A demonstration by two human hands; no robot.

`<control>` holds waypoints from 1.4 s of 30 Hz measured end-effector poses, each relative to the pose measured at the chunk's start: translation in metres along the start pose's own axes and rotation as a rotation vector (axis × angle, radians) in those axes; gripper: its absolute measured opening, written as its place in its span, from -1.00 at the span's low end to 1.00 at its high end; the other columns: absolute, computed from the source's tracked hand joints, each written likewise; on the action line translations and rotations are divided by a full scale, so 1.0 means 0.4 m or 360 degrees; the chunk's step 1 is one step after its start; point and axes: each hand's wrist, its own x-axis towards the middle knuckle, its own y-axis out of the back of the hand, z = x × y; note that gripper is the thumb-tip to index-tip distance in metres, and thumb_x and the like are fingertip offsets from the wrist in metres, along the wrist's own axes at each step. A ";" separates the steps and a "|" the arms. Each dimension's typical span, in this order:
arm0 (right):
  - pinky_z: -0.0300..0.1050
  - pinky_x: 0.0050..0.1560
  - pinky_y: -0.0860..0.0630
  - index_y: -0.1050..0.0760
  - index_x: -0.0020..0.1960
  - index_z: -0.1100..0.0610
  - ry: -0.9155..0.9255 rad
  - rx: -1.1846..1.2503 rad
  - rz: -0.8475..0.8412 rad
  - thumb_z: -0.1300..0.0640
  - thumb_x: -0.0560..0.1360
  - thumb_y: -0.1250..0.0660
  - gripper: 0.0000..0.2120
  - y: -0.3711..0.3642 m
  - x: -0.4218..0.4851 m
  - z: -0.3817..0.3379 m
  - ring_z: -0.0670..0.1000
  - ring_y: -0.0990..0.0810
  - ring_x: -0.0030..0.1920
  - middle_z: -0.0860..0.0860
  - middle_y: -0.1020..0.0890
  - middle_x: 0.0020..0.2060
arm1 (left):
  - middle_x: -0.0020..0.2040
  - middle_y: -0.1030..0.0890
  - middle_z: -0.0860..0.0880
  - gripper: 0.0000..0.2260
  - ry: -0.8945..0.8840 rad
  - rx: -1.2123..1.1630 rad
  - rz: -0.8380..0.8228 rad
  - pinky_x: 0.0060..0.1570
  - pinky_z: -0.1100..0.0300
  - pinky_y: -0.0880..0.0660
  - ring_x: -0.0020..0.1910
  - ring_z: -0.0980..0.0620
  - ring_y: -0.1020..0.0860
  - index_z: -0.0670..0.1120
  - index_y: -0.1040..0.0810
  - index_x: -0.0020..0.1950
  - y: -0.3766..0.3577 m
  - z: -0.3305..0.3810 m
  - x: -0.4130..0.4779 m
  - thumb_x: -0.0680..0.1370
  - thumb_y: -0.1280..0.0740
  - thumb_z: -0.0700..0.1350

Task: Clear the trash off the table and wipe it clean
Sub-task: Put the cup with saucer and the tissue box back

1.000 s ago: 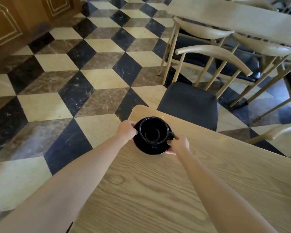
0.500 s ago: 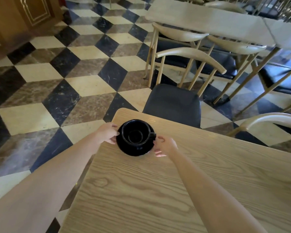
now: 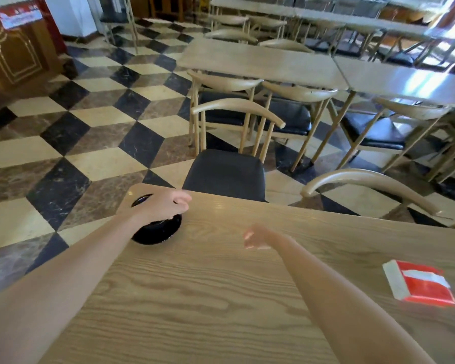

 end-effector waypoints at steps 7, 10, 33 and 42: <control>0.01 0.36 -0.34 -0.27 0.44 0.21 -0.0146 -0.0013 0.0094 0.13 0.54 -0.26 -0.50 0.063 -0.153 0.289 0.16 -0.37 0.37 0.16 -0.40 0.38 | 0.25 -0.48 -0.05 -0.65 0.0014 -0.0187 -0.0658 0.06 0.09 -0.53 0.09 0.01 -0.51 -0.09 -0.38 0.38 -0.240 0.299 0.019 0.59 -0.25 -0.11; 0.02 0.35 -0.35 -0.31 0.41 0.19 -0.0206 0.0003 0.0119 0.12 0.54 -0.25 -0.54 0.084 -0.221 0.419 0.16 -0.40 0.34 0.16 -0.44 0.34 | 0.21 -0.51 -0.06 -0.62 -0.0033 -0.0067 -0.0725 0.07 0.06 -0.55 0.05 0.01 -0.51 -0.10 -0.38 0.38 -0.341 0.387 0.042 0.57 -0.27 -0.09; 0.04 0.48 -0.04 0.15 0.54 -0.02 -0.0544 0.0513 0.0732 0.11 0.41 -0.40 -0.08 0.016 -0.377 1.147 0.11 0.08 0.53 -0.01 0.08 0.55 | 0.56 -0.09 -0.10 -0.02 -0.0299 -0.0174 -0.0627 0.47 0.03 -0.09 0.53 -0.07 -0.08 -0.09 0.08 0.55 -1.032 0.848 0.113 0.37 -0.52 -0.02; -0.07 0.29 -0.32 -0.11 0.50 0.04 -0.0266 0.0927 0.1011 0.11 0.25 -0.52 -0.07 -0.014 -0.287 1.163 0.12 -0.31 0.40 0.04 -0.43 0.35 | 0.47 -0.30 -0.11 -0.01 -0.0256 -0.0532 -0.0475 0.42 0.11 -0.23 0.44 -0.05 -0.30 -0.19 0.01 0.53 -1.124 0.859 0.104 0.30 -0.57 -0.19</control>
